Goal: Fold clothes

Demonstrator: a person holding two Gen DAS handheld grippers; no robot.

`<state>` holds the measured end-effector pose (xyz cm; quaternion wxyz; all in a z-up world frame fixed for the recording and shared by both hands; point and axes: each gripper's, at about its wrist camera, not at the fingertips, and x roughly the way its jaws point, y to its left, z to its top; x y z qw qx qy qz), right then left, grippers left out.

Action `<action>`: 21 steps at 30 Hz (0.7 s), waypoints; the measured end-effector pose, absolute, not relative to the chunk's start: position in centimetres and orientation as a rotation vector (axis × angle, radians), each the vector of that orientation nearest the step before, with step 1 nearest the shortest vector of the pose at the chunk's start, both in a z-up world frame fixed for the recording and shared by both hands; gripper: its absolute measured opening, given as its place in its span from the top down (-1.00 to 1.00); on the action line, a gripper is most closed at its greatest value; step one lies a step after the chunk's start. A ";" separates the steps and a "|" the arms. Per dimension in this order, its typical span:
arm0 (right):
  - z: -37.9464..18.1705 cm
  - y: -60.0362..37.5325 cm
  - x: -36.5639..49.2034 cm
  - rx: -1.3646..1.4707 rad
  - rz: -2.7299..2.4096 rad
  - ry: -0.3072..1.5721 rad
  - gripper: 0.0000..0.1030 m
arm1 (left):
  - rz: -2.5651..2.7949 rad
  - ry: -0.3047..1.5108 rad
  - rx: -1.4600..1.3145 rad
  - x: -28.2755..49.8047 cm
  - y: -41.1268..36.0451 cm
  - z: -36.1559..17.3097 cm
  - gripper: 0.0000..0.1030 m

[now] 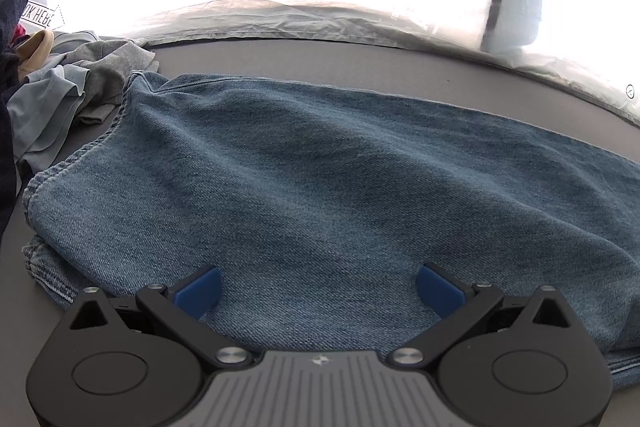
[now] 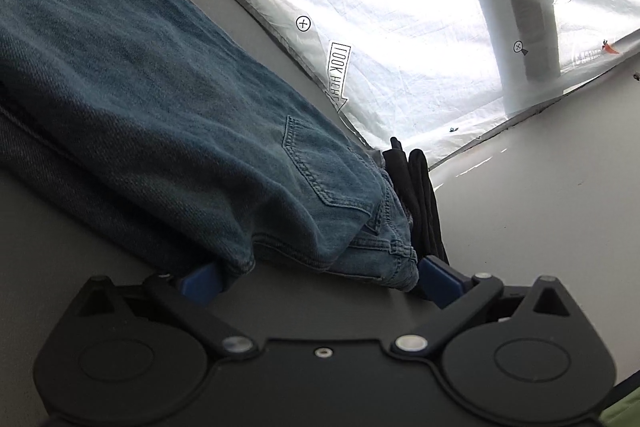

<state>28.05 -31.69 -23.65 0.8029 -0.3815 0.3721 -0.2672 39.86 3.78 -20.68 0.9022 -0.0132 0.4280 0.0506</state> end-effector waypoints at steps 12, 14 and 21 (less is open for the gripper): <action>-21.7 -29.3 26.7 -0.803 -0.457 0.742 -0.99 | 0.149 0.885 -0.178 35.9 7.8 -18.8 -0.48; -21.5 -28.5 26.9 -0.804 -0.426 0.731 -0.99 | 0.206 0.868 -0.260 34.5 10.2 -18.3 -0.05; -22.3 -24.7 27.2 -0.939 -0.254 0.680 -0.96 | 0.376 0.842 -0.465 33.7 18.4 -18.4 0.47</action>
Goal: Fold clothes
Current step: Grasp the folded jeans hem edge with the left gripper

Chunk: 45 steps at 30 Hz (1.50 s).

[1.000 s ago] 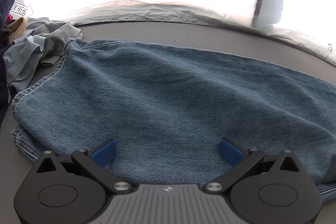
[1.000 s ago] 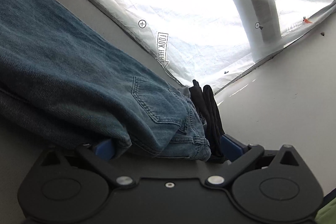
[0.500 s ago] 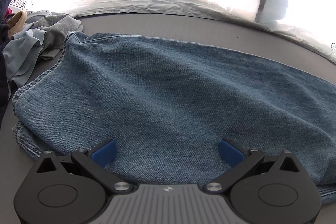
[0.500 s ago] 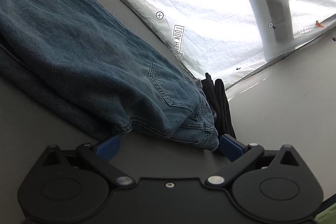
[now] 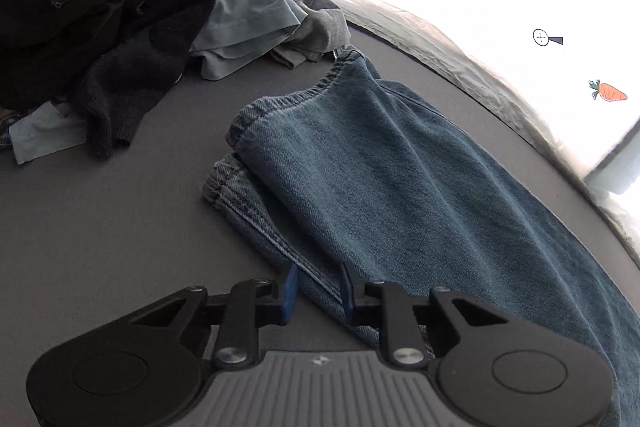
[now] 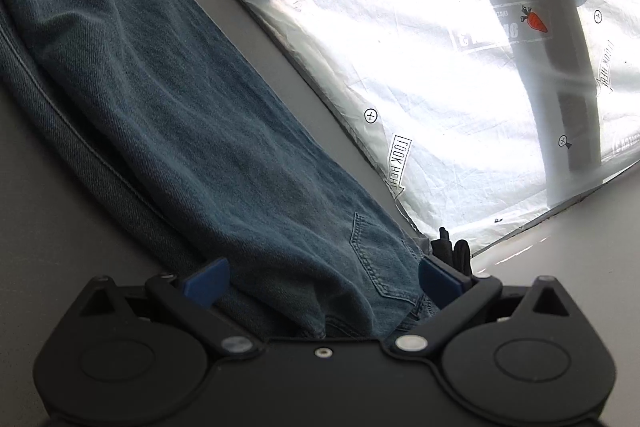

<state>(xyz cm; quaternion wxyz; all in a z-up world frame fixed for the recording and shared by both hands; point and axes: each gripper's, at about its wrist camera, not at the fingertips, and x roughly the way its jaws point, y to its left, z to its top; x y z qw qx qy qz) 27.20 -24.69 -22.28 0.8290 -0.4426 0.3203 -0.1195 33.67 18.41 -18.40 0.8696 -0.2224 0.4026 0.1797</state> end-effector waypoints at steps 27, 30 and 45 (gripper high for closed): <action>-22.8 -19.9 27.7 -1.078 0.070 0.653 -0.22 | 0.358 0.733 -0.613 34.1 22.7 -16.6 0.21; -23.2 -20.0 27.6 -1.086 0.072 0.655 -0.22 | 0.373 0.764 -0.608 34.9 22.4 -17.4 0.23; -24.3 -19.9 28.3 -1.090 0.134 0.753 0.93 | 0.418 0.731 -0.658 37.2 24.1 -16.9 0.99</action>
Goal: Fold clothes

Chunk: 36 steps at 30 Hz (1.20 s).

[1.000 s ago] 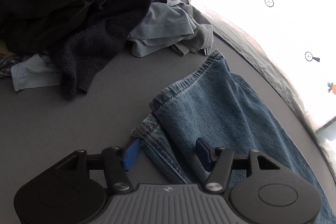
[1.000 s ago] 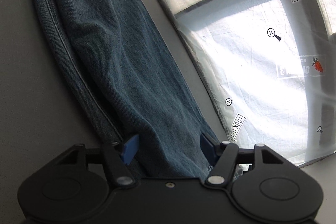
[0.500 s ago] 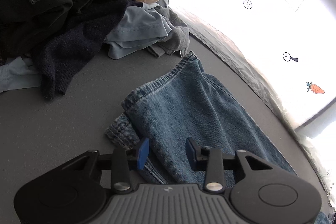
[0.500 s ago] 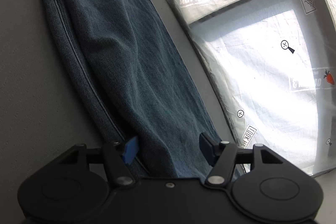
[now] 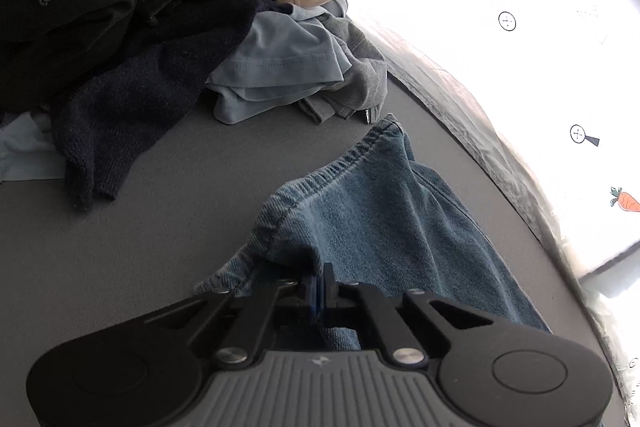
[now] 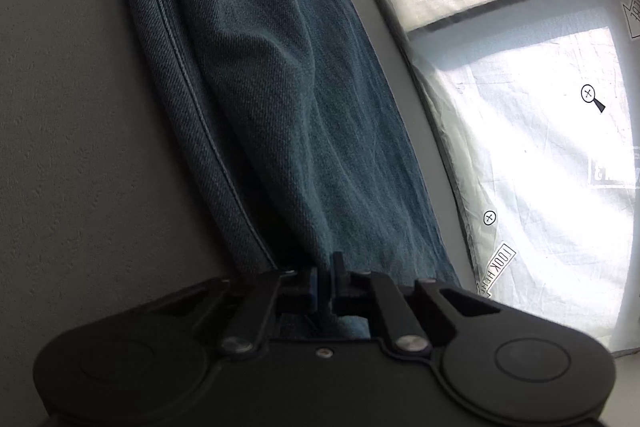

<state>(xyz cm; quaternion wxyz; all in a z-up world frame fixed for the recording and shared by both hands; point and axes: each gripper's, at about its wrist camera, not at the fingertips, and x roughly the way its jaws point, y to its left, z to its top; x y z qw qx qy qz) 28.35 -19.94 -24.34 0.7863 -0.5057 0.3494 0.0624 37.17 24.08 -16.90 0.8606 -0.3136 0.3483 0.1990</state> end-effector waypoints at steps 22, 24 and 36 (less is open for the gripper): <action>-20.5 -21.7 24.9 -0.813 0.059 0.854 0.03 | 0.522 0.725 -0.556 31.6 24.1 -16.5 -0.18; -19.9 -22.0 25.0 -0.769 0.037 0.857 0.01 | 0.508 0.713 -0.613 30.9 24.5 -16.9 -0.37; -16.3 -22.7 33.2 -0.143 0.121 0.935 0.92 | 0.433 0.673 -0.715 32.7 24.7 -18.8 -0.40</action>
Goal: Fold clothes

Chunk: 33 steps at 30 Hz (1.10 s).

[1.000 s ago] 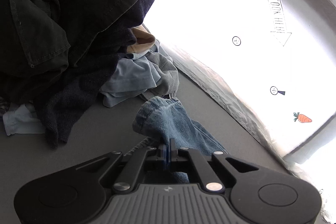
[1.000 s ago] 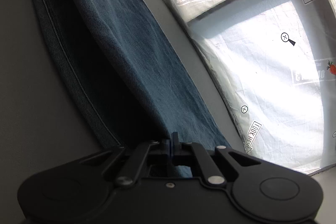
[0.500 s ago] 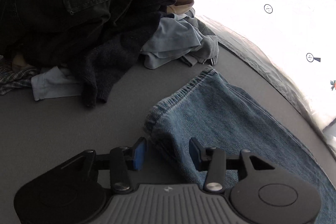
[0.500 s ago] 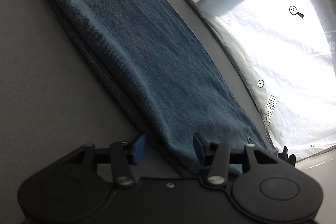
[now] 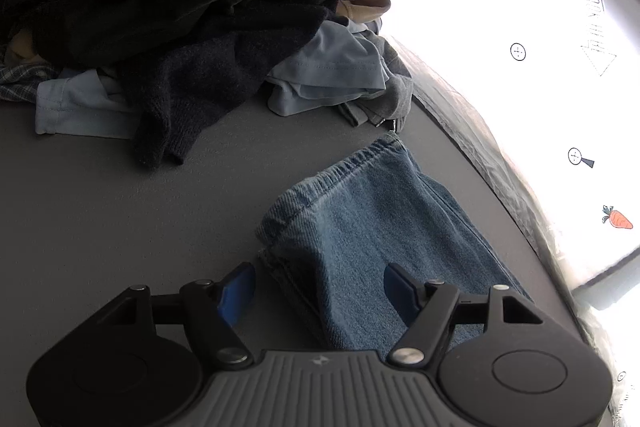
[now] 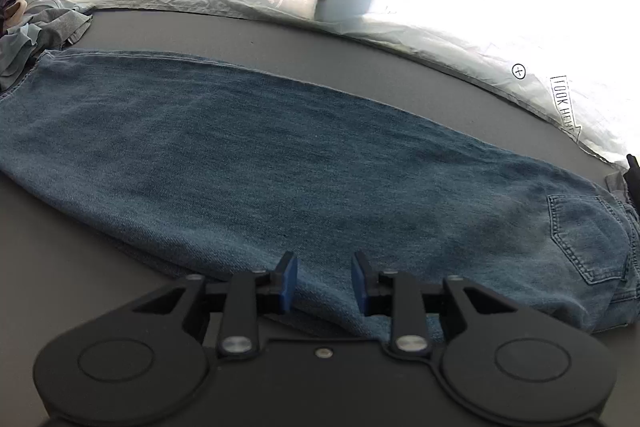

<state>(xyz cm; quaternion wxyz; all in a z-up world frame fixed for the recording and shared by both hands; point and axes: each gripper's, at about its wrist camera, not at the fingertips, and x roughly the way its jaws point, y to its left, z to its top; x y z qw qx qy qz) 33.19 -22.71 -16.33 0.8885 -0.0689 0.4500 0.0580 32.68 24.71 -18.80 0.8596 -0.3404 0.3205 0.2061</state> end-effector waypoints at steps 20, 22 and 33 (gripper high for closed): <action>-18.6 -7.4 50.2 0.116 0.221 0.946 0.98 | 0.386 0.702 -0.619 34.6 24.1 -18.6 -0.44; -19.2 -6.7 50.3 0.085 0.226 0.951 0.98 | 0.387 0.705 -0.603 35.0 23.7 -18.6 -0.57; -19.2 -9.7 37.6 0.033 0.317 0.988 0.98 | 0.596 0.743 -0.463 36.4 21.1 -18.4 0.32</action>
